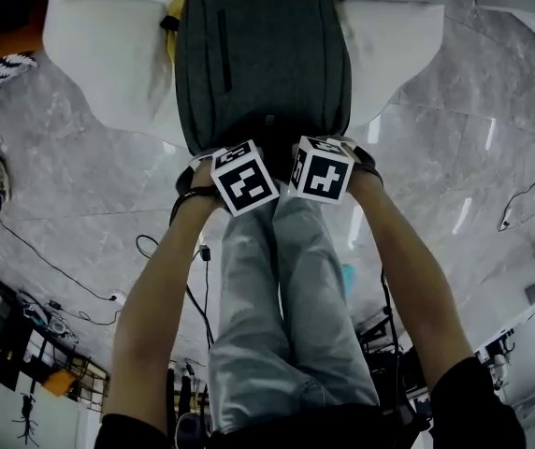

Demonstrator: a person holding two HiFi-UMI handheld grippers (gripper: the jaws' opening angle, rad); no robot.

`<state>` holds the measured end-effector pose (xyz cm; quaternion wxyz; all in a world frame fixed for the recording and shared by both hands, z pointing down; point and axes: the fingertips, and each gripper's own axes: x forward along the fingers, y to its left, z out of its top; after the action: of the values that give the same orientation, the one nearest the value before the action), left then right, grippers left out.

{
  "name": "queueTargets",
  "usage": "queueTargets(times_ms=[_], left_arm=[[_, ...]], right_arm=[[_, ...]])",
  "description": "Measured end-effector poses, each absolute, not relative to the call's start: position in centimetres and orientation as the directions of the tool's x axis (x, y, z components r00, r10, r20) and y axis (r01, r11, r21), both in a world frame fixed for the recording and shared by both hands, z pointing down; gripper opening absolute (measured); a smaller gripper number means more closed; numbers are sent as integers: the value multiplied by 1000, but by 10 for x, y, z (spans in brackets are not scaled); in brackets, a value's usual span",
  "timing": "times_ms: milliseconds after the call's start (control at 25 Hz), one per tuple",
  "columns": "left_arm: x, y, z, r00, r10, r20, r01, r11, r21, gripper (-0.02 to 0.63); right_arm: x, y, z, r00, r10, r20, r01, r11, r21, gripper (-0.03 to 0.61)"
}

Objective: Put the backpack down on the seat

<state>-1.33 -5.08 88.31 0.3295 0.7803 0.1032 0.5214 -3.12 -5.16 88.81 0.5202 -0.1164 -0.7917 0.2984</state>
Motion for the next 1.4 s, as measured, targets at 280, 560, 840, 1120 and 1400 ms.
queueTargets(times_ms=[280, 560, 840, 1120, 1400], left_arm=[[-14, -34, 920, 420, 512, 749, -214, -746, 630, 107], [-20, -13, 964, 425, 528, 735, -241, -717, 654, 109], [-17, -10, 993, 424, 524, 738, -247, -718, 651, 112], [-20, -5, 1022, 426, 506, 750, -250, -731, 635, 115], [-24, -2, 1043, 424, 485, 765, -257, -746, 615, 117]], right_arm=[[-31, -36, 923, -414, 496, 763, -159, 786, -597, 95], [-38, -18, 966, -401, 487, 776, -204, 778, -594, 94], [-34, -14, 994, -401, 470, 786, -227, 780, -582, 94], [-35, -10, 1024, -390, 437, 810, -239, 802, -547, 94], [-39, -7, 1044, -389, 403, 828, -244, 822, -515, 94]])
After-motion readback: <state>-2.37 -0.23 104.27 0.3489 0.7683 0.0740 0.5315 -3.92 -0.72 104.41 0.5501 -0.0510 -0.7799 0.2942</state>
